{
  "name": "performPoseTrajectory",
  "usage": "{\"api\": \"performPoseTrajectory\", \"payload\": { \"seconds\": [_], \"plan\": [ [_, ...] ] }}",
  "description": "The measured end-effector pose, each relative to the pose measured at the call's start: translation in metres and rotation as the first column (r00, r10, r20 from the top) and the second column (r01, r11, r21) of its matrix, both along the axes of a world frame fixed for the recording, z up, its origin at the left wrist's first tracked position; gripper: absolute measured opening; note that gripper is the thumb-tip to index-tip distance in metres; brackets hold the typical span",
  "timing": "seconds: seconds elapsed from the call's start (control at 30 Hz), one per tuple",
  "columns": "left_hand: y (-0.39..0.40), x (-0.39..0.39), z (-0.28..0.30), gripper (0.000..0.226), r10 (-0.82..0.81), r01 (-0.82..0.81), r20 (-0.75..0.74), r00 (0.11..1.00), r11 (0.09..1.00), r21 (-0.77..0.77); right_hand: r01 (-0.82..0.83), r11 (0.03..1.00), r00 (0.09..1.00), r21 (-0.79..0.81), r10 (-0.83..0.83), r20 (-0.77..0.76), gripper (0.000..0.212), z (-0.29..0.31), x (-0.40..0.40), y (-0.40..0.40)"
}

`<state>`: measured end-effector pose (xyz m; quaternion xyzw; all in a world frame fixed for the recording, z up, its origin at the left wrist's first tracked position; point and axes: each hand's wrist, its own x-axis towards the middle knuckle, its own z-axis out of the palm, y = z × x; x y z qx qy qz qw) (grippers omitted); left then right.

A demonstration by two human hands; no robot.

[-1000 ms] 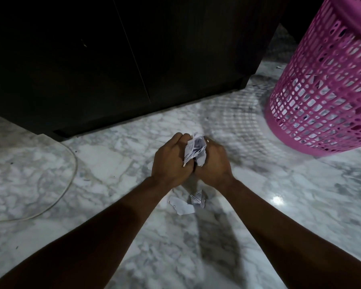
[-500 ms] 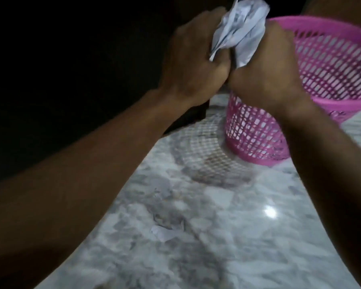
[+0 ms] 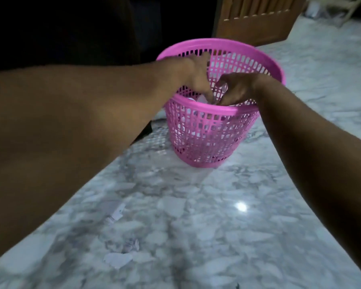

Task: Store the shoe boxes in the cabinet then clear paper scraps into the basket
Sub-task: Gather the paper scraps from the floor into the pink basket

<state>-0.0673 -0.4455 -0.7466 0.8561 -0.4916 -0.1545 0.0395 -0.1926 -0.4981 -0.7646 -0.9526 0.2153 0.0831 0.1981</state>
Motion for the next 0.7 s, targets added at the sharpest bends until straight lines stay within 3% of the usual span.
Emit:
{"api": "performPoseTrajectory", "payload": {
  "seconds": [0.07, 0.13, 0.2, 0.3, 0.43, 0.5, 0.53, 0.6, 0.7],
  "plan": [
    [0.000, 0.003, 0.010, 0.115, -0.024, 0.028, 0.045, 0.999, 0.997, -0.075, 0.095, 0.993, 0.989, -0.073, -0.086, 0.119, 0.059, 0.009, -0.007, -0.025],
    [-0.002, 0.004, 0.013, 0.089, -0.052, 0.041, -0.034, 0.998, 0.962, -0.271, 0.145, 0.977, 0.988, -0.160, -0.135, 0.069, 0.052, 0.005, -0.001, -0.029],
    [0.001, 0.002, 0.015, 0.063, -0.097, 0.048, -0.085, 0.992, 0.891, -0.452, 0.234, 0.958, 0.951, -0.167, -0.190, 0.243, 0.046, 0.005, 0.001, -0.027],
    [0.016, -0.005, 0.018, 0.042, -0.113, 0.049, -0.056, 0.992, 0.756, -0.653, 0.357, 0.924, 0.826, -0.141, -0.241, 0.509, 0.043, 0.009, 0.001, -0.028],
    [0.063, -0.014, 0.008, 0.029, -0.108, 0.005, -0.052, 0.993, 0.477, -0.879, 0.392, 0.893, 0.608, -0.220, -0.072, 0.791, 0.045, 0.011, -0.023, 0.016],
    [0.100, -0.020, -0.010, 0.023, -0.091, -0.027, -0.070, 0.993, 0.400, -0.916, 0.329, 0.928, 0.466, -0.175, 0.002, 0.885, 0.033, 0.000, -0.039, 0.052],
    [0.122, -0.024, -0.026, 0.020, -0.065, -0.071, -0.106, 0.992, 0.405, -0.912, 0.287, 0.946, 0.417, -0.150, 0.018, 0.909, 0.026, -0.012, -0.047, 0.074],
    [0.168, -0.031, -0.064, 0.017, -0.006, -0.161, -0.185, 0.983, 0.465, -0.871, 0.167, 0.982, 0.418, -0.088, 0.010, 0.908, 0.015, -0.044, -0.060, 0.122],
    [0.240, -0.030, -0.138, 0.019, 0.143, -0.295, -0.269, 0.952, 0.654, -0.696, -0.027, 0.998, 0.603, 0.049, -0.023, 0.797, 0.017, -0.114, -0.071, 0.187]
  ]
}}
